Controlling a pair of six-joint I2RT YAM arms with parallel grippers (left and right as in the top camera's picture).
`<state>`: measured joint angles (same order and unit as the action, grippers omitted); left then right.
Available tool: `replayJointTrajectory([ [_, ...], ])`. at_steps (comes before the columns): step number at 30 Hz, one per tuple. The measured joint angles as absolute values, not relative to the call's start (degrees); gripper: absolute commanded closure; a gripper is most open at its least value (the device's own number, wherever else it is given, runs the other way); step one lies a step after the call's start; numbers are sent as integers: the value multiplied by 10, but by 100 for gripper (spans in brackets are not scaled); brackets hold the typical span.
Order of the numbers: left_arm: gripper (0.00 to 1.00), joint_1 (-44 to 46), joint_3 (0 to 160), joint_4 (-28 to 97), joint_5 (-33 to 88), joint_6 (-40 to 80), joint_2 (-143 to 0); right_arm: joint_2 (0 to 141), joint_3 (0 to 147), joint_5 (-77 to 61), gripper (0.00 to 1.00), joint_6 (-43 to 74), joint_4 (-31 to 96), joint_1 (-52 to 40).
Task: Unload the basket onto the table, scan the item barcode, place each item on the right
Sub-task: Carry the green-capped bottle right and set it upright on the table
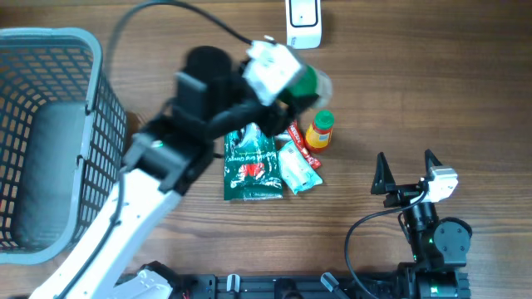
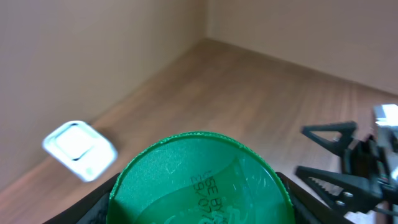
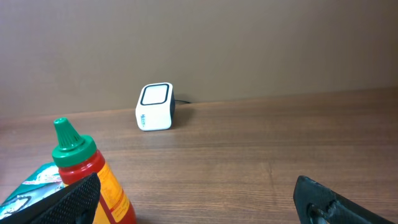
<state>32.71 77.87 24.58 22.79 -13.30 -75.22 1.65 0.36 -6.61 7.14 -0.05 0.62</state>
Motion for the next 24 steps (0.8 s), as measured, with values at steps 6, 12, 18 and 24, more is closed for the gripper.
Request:
replayJointTrajectory([
  [6,49,437,779,145,226,-130,-868,17,4,-66,0,71,-1,6],
  [12,49,494,779,98,202,-120,-1007,17,4,-66,0,71,0,6],
  [18,48,511,779,105,156,-107,-1102,17,4,-66,0,69,0,6],
  [24,41,521,778,148,86,-103,-1130,17,4,-66,0,67,0,6],
])
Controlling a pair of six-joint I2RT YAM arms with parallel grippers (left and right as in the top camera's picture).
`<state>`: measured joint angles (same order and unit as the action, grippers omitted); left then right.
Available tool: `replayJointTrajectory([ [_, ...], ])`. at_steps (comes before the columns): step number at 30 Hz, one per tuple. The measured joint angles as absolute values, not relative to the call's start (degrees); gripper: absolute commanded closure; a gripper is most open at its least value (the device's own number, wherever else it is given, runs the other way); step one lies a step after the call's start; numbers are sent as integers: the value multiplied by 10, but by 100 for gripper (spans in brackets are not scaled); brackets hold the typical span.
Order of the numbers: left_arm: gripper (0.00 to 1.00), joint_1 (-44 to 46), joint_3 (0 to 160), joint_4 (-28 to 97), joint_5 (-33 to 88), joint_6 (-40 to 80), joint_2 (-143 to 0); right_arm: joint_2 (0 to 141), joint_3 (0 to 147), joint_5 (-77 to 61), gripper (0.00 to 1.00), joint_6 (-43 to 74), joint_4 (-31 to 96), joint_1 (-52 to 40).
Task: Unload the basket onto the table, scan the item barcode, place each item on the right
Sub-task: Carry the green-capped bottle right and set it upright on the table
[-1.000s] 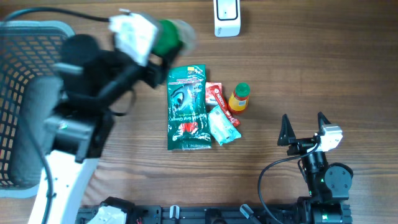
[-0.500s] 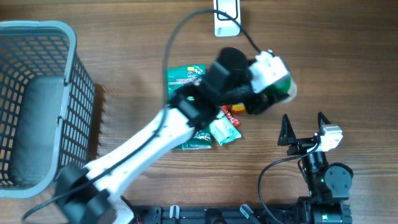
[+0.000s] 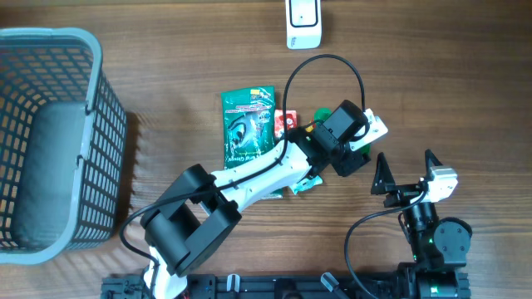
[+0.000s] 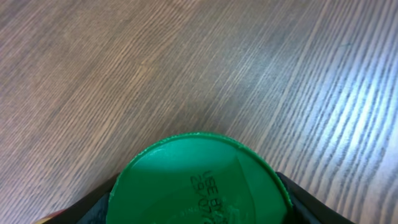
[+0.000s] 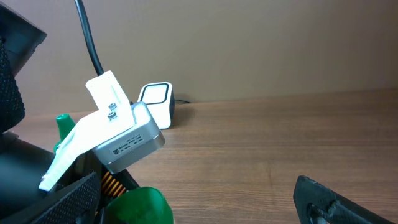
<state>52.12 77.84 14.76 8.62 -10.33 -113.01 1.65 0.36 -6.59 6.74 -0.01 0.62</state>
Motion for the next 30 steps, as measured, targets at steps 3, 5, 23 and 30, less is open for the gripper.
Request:
replayJointTrajectory([
  [3,34,521,778,148,75,-103,-1131,17,4,-66,0,67,0,6],
  [5,26,521,778,148,73,-102,-1131,17,4,-66,0,67,0,6],
  [23,0,576,779,240,-62,-91,-1043,15,12,-109,0,77,-23,-2],
  [30,0,548,780,276,-206,-91,-939,13,4,-87,0,72,-2,4],
])
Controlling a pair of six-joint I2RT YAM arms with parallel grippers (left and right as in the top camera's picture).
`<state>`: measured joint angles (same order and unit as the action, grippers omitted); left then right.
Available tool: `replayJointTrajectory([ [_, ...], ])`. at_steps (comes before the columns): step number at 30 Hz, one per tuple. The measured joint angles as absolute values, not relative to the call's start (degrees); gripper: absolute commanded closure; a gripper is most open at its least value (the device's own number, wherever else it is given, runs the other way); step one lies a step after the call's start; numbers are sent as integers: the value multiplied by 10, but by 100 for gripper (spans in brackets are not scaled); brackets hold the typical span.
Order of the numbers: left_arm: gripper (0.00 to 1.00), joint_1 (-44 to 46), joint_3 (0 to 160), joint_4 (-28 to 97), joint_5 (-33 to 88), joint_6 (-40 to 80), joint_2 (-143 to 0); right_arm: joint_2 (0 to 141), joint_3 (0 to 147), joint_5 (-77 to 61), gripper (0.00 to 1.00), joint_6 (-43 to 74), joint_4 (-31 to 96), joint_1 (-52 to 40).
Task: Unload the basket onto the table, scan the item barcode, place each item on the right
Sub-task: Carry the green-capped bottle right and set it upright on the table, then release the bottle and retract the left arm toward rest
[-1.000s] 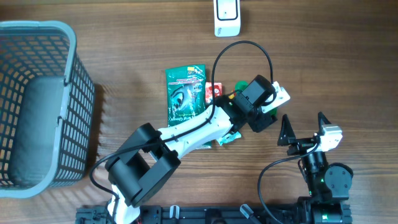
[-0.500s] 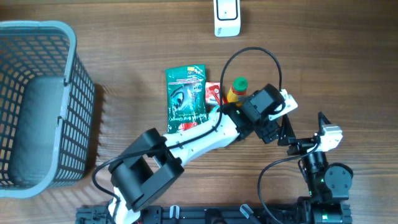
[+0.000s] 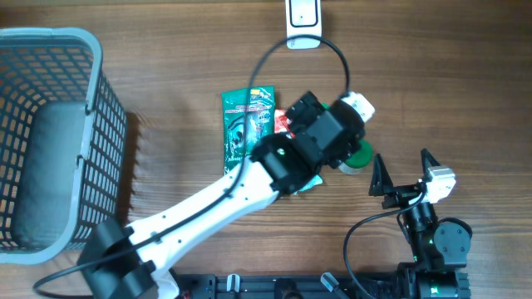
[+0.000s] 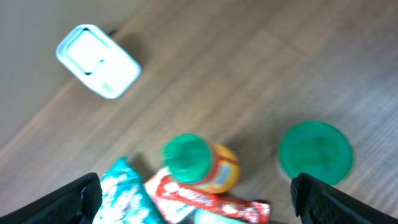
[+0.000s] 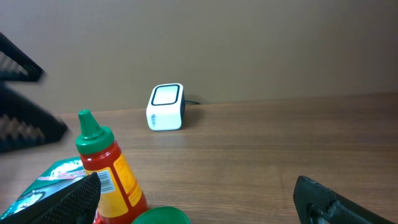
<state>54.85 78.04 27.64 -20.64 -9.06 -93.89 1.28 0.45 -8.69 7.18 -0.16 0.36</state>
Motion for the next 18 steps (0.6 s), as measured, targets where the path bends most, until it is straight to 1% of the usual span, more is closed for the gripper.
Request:
replayJointTrajectory([
  [4,0,533,782,294,-244,-91,-936,13,4,-85,0,72,-2,4],
  [6,0,533,782,264,-300,-96,-937,13,4,-85,0,72,-2,4],
  [7,0,533,781,230,-341,-119,-934,13,4,-84,0,72,-2,4],
  [8,0,532,779,204,-363,-145,-928,13,4,-84,0,72,-2,4],
  [11,0,526,777,71,-408,-253,-900,13,4,-83,0,72,-2,4],
  [14,0,484,779,-70,-427,-369,-853,14,4,-83,0,72,-2,4],
  [15,0,458,780,-98,-432,-408,-836,14,4,-83,1,72,-2,4],
  [18,0,378,780,-112,-435,-497,-801,14,4,-83,0,72,-2,4],
])
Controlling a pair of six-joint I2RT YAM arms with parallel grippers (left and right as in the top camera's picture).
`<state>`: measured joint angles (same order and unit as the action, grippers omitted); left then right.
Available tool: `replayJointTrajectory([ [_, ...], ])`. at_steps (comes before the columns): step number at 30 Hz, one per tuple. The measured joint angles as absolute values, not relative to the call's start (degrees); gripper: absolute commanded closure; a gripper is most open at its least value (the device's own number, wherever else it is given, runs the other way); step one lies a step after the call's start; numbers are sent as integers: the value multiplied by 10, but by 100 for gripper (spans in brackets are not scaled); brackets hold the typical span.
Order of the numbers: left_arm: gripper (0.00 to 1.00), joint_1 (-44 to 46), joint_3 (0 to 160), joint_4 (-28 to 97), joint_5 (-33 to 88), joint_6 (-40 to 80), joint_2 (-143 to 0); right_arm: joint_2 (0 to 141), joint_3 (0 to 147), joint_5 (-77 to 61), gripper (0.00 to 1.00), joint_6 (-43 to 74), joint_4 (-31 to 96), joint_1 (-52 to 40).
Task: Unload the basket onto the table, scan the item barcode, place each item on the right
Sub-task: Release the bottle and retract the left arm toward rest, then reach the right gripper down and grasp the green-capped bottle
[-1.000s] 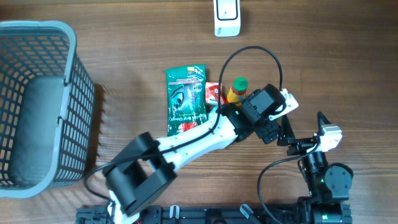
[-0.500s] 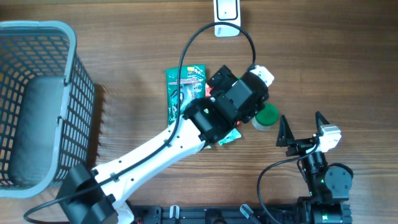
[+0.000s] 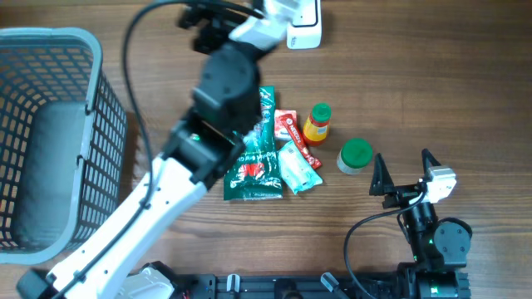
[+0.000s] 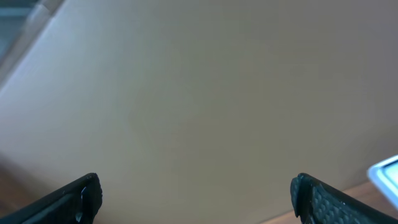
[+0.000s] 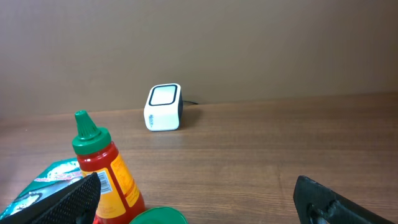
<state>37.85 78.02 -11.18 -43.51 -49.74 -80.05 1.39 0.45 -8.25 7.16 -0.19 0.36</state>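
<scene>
The white barcode scanner (image 3: pixel 304 26) stands at the table's far edge, also in the right wrist view (image 5: pixel 164 107); only its corner (image 4: pixel 388 175) shows in the left wrist view. A green-lidded jar (image 3: pixel 356 155) stands on the table right of the sauce bottle (image 3: pixel 317 124); its lid (image 5: pixel 158 216) lies low in the right wrist view. My left gripper (image 3: pixel 212 15) is raised high near the scanner, open and empty, facing the wall (image 4: pixel 198 193). My right gripper (image 3: pixel 406 173) rests open just right of the jar, nothing between its fingers (image 5: pixel 196 198).
A green packet (image 3: pixel 253 158), a red packet (image 3: pixel 288 126) and a pale teal packet (image 3: pixel 298 169) lie beside the bottle. A grey wire basket (image 3: pixel 50 133) fills the left side. The left arm spans from the front edge up to the scanner.
My left gripper, open above the jar and bottle before, is now lifted back toward the scanner and faces the wall. The jar stays standing on the table.
At first my left gripper held the green-lidded jar up near the scanner. Then it was low over the table right of the bottle, still shut on the jar. Later the jar stood free there with the gripper open above it, and now the gripper is far off.
</scene>
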Motion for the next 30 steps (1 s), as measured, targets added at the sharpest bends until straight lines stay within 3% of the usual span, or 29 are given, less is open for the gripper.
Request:
replayJointTrajectory([
  [3,0,308,780,-82,-388,-531,-780,14,4,-82,0,72,-2,4],
  [6,0,265,784,92,-310,-513,-727,14,4,-81,1,72,-2,4],
  [8,0,243,780,260,-189,-485,-666,15,4,-80,0,72,-2,4],
  [11,0,211,772,335,-18,-458,-564,15,4,-79,0,72,-2,4],
  [14,0,159,750,316,120,-423,-431,15,4,-79,0,149,-2,4],
  [20,0,37,732,295,211,-305,-312,15,4,-150,0,509,-11,4],
  [26,0,-104,677,277,286,-190,-215,15,4,-272,0,608,-14,4],
  [30,0,-51,654,274,316,-165,-172,15,4,-324,0,645,-15,4],
])
